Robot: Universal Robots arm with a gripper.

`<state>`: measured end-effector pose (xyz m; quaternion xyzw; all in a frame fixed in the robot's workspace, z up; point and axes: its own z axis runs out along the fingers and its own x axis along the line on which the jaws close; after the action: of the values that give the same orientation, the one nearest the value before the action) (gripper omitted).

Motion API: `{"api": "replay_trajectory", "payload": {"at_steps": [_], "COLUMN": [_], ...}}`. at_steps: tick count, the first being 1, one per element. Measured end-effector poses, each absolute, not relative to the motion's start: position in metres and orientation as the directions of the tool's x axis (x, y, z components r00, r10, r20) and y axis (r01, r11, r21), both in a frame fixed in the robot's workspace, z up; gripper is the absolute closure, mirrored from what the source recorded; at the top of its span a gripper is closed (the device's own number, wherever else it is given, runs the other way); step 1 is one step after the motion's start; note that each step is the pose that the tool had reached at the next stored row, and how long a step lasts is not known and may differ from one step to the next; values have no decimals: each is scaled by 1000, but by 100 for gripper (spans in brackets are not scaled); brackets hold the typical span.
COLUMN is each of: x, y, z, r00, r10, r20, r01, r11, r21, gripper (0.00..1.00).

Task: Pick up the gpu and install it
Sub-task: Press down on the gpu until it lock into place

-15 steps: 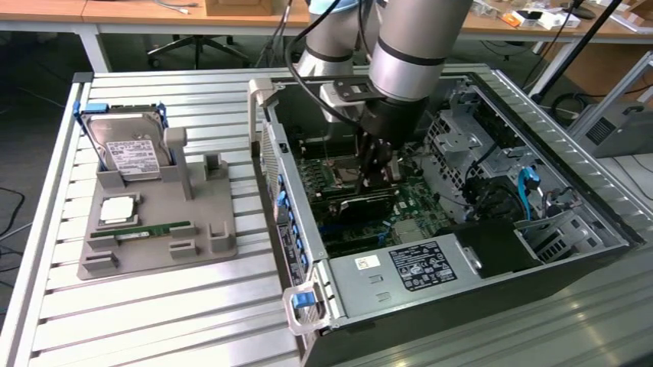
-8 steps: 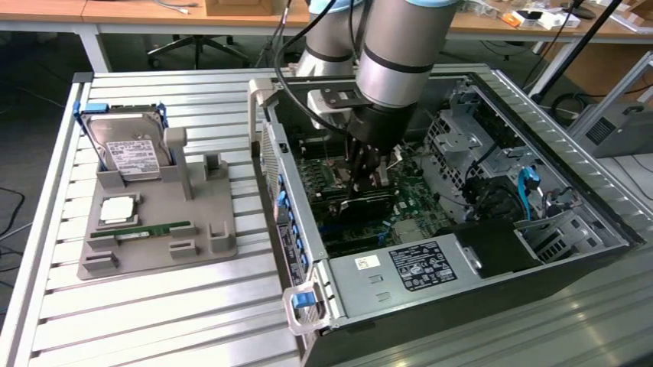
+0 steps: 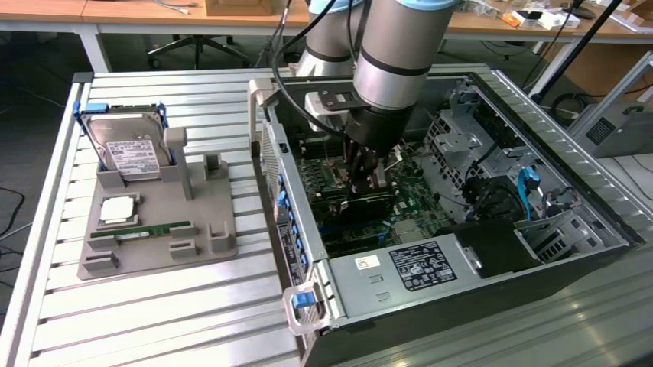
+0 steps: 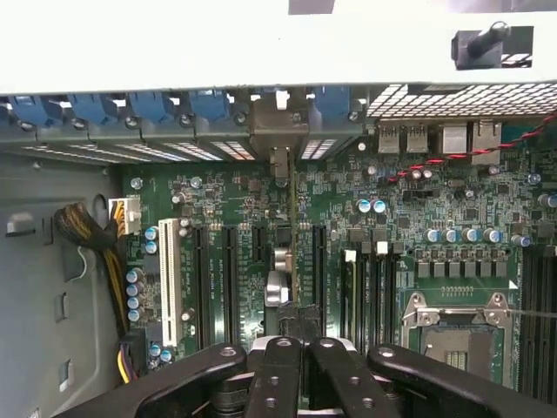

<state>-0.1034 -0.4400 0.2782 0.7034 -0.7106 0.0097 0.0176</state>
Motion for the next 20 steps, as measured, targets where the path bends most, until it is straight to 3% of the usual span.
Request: {"api": "replay_trajectory", "payload": {"at_steps": [20], "x": [-104], "y": [-442], "z": [269], "r00": [-10], "r10": [-999], "r20": [39], "r01": [-1000], "r11": [10], "r21": [11], "gripper": [89]}}
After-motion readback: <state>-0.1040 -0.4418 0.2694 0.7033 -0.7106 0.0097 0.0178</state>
